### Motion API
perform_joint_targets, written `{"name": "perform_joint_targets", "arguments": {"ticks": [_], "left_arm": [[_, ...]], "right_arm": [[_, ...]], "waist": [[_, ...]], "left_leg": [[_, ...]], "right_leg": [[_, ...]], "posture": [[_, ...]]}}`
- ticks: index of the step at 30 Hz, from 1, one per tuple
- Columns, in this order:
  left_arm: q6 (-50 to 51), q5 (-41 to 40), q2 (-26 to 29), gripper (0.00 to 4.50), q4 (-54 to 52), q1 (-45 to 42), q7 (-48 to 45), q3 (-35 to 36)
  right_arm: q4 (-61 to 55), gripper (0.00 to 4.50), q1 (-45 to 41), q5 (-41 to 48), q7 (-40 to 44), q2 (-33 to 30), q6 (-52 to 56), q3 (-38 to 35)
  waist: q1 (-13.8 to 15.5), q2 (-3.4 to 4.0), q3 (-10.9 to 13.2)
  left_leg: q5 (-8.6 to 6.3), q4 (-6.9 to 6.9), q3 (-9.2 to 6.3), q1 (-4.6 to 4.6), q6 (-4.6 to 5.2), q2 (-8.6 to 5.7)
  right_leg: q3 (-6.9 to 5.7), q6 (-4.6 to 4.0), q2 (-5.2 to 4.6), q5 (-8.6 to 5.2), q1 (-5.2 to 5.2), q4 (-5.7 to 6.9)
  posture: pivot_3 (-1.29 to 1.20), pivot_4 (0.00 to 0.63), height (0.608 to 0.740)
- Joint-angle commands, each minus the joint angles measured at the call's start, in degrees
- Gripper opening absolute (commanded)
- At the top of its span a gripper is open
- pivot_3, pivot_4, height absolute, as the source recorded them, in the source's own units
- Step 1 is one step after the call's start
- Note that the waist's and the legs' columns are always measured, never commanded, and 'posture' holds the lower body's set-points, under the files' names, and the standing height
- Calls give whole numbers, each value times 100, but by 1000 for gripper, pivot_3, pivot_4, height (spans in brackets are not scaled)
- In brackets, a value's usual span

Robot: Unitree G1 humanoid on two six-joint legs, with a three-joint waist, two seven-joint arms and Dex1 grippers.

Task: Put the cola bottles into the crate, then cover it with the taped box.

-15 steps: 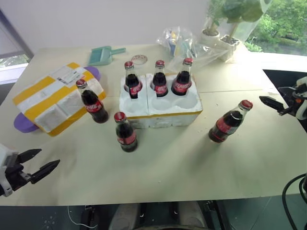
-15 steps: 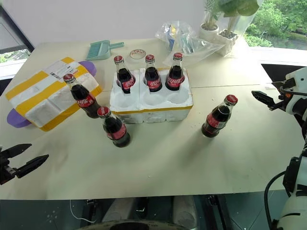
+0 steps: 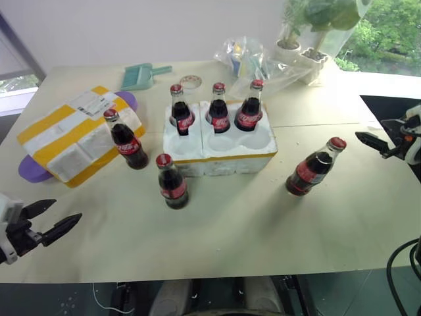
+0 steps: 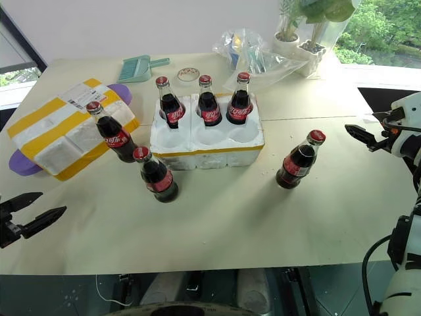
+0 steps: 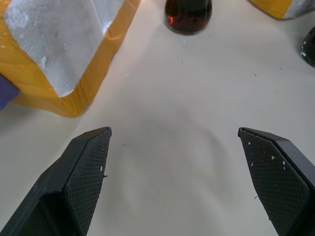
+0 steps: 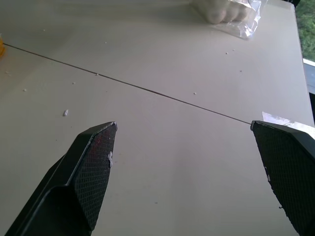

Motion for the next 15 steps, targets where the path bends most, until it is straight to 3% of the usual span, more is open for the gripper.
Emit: {"name": "perform_joint_targets", "arguments": {"ticks": [1,5,10,15], "left_arm": [[80,-165,79,4331,-84,-129,1,176],[195,-367,147,4331,-164,-592,97,95],[479,-556,425,4331,-37,-1379,38,-312],[397,-321,679,4331,544,-2415,-115,-1173]], "right_arm": [[0,4500,-125,72,36,-38,26,-101],[-41,4500,-387,76,205,-221,254,-80],[-354,4500,-937,164,1490,-589,971,79],[-1047,4500,-1675,311,2759,-814,1878,365]], "waist": [[2,0,0],[11,2,0],[6,17,6],[-16,28,8]], "left_leg": [[0,0,0,0,0,0],[0,2,0,0,0,-1],[1,2,0,0,-1,-1],[0,1,1,0,-2,-1]], "right_leg": [[0,0,0,0,0,0],[0,1,0,1,1,1],[-1,13,1,7,-1,3],[-3,20,4,11,-4,7]], "posture": [[0,150,740],[0,150,740],[0,150,740],[0,150,740]]}}
